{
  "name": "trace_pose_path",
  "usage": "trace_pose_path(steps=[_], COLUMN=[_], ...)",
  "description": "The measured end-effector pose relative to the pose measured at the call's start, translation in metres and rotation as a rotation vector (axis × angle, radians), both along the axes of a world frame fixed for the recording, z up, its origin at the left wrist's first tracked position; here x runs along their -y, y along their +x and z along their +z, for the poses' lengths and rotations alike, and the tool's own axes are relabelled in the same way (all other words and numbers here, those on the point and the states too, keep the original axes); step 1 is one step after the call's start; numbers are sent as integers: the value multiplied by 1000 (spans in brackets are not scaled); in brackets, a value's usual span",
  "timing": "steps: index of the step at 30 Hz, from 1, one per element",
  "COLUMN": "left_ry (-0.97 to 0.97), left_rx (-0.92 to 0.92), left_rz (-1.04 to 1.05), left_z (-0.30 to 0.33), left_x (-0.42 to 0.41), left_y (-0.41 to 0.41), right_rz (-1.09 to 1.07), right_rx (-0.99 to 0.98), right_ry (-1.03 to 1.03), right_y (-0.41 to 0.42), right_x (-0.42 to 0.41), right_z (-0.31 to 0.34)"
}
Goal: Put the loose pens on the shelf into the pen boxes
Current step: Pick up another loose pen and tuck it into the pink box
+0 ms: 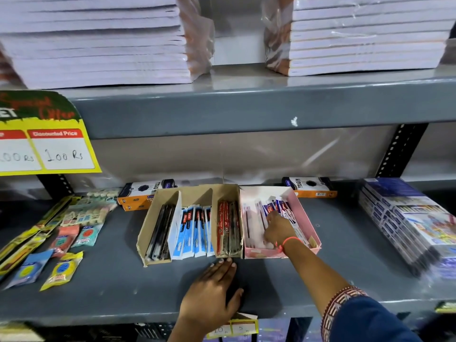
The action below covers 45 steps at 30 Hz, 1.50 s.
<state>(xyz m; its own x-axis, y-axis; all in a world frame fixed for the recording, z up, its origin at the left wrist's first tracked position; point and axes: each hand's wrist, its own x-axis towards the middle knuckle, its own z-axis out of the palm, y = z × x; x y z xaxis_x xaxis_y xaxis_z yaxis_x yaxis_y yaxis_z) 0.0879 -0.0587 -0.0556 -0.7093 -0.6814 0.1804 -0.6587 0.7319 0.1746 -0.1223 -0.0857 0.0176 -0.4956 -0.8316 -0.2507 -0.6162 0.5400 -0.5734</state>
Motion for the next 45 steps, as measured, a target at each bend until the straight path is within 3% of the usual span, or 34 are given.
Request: trace_pose_path(steps=[3,7,11,20,30,40,45], left_ry=[16,6,-6,-23,3,-11,-10], left_rx=[-3,-10,0,-33,-36,-37,-42], left_rz=[5,9,7,-11,5,-17,-29], left_z=[1,2,-1,0,-1,-3,-1], left_x=[0,-1,0,0,1,1,1], left_y=[-1,0,0,-1,0,0,-1], right_rz=[-15,60,144,84,96,80,120], right_rx=[-27,-284,-357,-166,-241,-271,-157], right_ry=[-64,-69,-26,-32,76,-29,-26], right_y=[-1,7,20,24,40,36,36], right_x=[-1,-5,-6,0,2,-2,1], right_z=[0,-1,-1,3,-1,1,-2])
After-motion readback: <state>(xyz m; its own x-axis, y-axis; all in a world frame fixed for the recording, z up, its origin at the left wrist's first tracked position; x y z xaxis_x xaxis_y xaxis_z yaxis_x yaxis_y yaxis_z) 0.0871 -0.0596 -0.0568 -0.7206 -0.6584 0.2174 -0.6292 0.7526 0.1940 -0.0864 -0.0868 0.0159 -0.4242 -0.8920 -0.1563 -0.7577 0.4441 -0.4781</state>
